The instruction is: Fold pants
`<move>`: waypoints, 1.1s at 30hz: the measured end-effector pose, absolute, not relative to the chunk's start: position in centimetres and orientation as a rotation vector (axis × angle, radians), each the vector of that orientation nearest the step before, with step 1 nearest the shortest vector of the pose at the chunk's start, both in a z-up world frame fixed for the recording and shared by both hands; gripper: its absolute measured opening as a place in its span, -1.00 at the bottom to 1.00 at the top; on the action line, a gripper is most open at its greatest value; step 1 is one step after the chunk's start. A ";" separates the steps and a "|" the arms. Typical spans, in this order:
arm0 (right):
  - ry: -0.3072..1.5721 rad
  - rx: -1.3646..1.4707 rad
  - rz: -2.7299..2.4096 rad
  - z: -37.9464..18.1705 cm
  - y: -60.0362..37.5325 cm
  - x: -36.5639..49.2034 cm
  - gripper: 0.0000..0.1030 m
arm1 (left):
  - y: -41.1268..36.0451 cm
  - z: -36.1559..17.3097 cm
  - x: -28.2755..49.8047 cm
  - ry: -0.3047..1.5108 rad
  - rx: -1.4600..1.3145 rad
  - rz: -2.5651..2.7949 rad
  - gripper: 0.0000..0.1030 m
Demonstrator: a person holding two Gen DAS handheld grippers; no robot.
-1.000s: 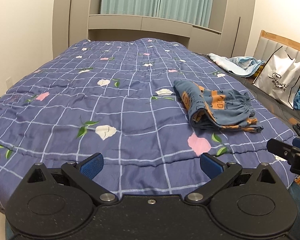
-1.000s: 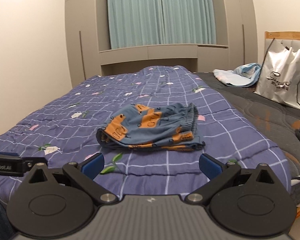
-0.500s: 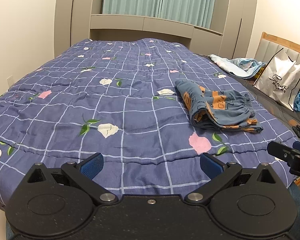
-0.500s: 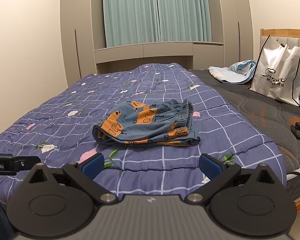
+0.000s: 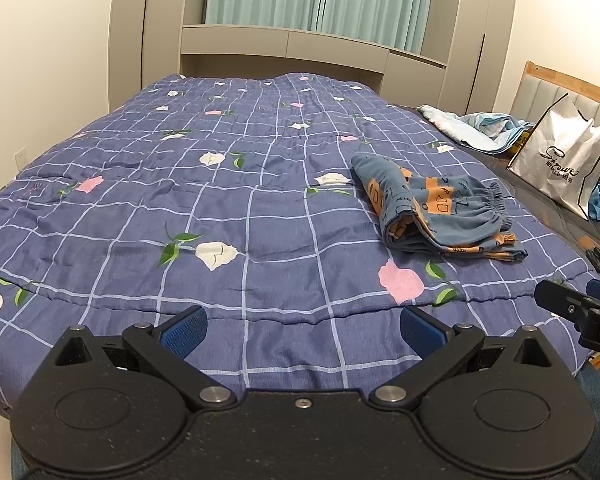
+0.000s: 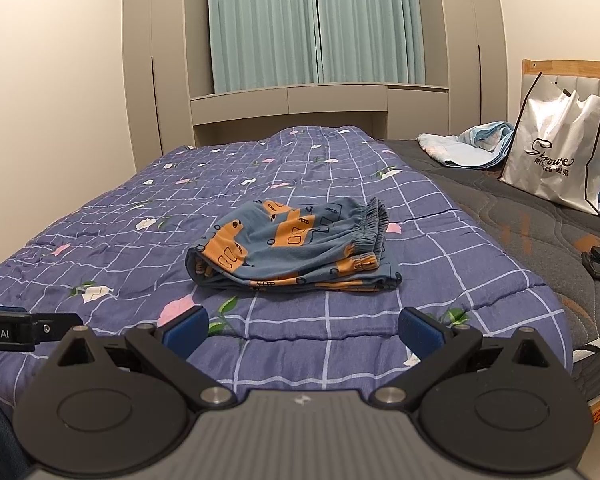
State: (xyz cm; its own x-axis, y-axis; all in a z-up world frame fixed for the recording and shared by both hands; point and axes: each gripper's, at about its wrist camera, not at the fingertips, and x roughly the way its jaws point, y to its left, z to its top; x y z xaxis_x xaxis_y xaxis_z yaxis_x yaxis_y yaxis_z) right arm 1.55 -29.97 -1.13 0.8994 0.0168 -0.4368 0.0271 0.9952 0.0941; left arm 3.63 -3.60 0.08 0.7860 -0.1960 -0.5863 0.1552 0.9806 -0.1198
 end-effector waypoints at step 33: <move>0.453 0.098 -0.004 -1.2 -29.9 1.5 1.00 | -3.6 -0.3 3.4 0.661 -0.055 -0.161 0.99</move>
